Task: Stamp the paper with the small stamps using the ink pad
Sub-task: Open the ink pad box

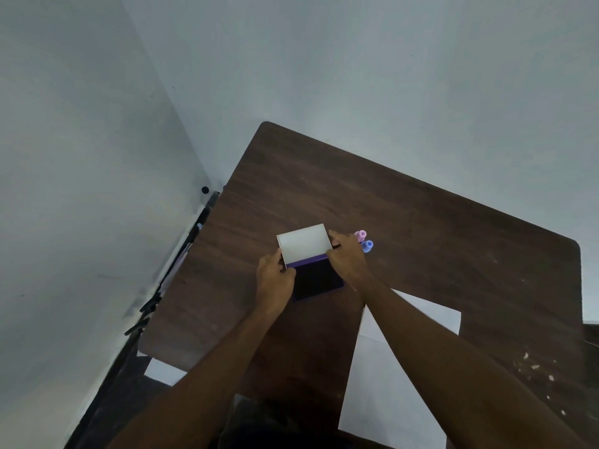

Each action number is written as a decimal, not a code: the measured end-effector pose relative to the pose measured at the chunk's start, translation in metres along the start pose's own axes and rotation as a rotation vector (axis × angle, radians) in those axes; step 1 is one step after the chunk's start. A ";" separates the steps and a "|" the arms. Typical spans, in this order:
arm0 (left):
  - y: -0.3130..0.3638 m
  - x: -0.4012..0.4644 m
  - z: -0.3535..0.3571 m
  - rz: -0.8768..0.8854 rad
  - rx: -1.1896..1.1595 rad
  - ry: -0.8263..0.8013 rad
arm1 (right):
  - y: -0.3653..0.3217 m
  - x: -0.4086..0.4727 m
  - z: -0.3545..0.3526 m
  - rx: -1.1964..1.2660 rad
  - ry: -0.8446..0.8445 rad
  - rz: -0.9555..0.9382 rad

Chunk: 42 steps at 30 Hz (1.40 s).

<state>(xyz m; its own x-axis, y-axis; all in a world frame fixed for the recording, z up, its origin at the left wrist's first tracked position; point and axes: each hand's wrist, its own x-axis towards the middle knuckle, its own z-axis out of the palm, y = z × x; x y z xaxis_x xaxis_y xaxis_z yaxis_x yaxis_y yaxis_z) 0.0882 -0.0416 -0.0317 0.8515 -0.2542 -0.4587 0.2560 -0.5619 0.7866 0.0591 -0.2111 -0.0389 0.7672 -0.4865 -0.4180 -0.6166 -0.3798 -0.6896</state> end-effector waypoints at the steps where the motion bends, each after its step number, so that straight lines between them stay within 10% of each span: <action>1: 0.002 -0.001 0.000 0.002 0.011 0.031 | -0.002 0.000 -0.002 -0.085 0.056 -0.015; 9: 0.015 -0.001 0.020 0.276 0.216 0.021 | 0.015 -0.007 -0.048 -0.268 0.413 -0.153; 27: 0.046 0.003 0.072 0.325 0.267 -0.121 | 0.047 0.013 -0.046 -0.180 0.326 0.251; 33: 0.057 0.005 0.072 0.252 0.234 -0.142 | 0.038 -0.019 -0.052 0.340 0.402 0.275; 37: 0.058 0.005 0.066 0.069 -0.151 -0.250 | 0.030 -0.036 -0.058 1.009 0.137 0.380; 42: 0.052 -0.001 0.057 0.037 -0.330 -0.288 | 0.025 -0.045 -0.056 1.053 -0.050 0.321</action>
<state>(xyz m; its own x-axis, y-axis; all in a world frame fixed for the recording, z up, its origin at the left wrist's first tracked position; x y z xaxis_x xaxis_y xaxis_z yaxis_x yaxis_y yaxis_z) 0.0744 -0.1156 -0.0134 0.7124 -0.5051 -0.4873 0.4001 -0.2782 0.8732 -0.0005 -0.2432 -0.0040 0.6195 -0.4009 -0.6749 -0.3477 0.6307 -0.6938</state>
